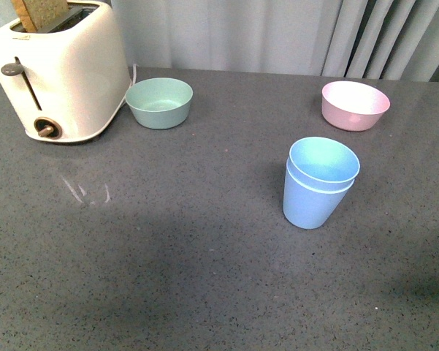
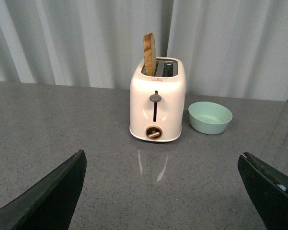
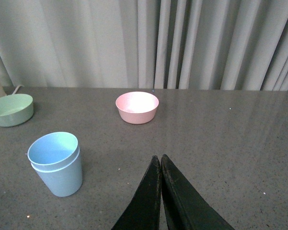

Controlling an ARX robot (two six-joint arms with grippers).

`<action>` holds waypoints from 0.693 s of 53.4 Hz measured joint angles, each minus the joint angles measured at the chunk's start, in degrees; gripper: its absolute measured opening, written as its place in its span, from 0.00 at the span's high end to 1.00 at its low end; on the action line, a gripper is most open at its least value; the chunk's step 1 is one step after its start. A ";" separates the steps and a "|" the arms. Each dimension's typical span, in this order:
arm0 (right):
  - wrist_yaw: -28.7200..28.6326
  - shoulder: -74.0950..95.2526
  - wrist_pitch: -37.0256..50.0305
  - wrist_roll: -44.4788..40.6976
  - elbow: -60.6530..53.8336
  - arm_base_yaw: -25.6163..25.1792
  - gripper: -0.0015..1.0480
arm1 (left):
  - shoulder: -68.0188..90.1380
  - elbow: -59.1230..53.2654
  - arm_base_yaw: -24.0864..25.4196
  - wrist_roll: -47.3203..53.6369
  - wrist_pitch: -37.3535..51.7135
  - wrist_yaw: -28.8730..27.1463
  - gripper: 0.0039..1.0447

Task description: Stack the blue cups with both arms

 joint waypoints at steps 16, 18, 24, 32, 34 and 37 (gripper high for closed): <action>-0.02 0.00 0.00 0.00 0.00 0.00 0.29 | 0.00 0.00 0.00 0.00 0.00 0.00 0.08; 0.00 0.00 0.00 0.00 0.00 0.00 0.24 | 0.00 0.00 0.00 0.00 0.00 -0.02 0.08; 0.00 0.00 0.00 0.04 0.00 0.00 0.07 | 0.00 0.00 0.00 0.00 0.00 0.00 0.08; -0.02 -0.02 0.00 0.09 0.00 0.00 0.09 | 0.00 -0.02 0.00 0.00 0.00 0.00 0.08; -0.02 0.00 0.00 0.09 0.00 0.00 0.09 | -0.02 0.00 0.00 0.00 0.00 0.00 0.08; -0.02 0.00 0.00 0.09 0.00 0.00 0.09 | 0.00 0.00 0.00 0.00 0.00 0.00 0.08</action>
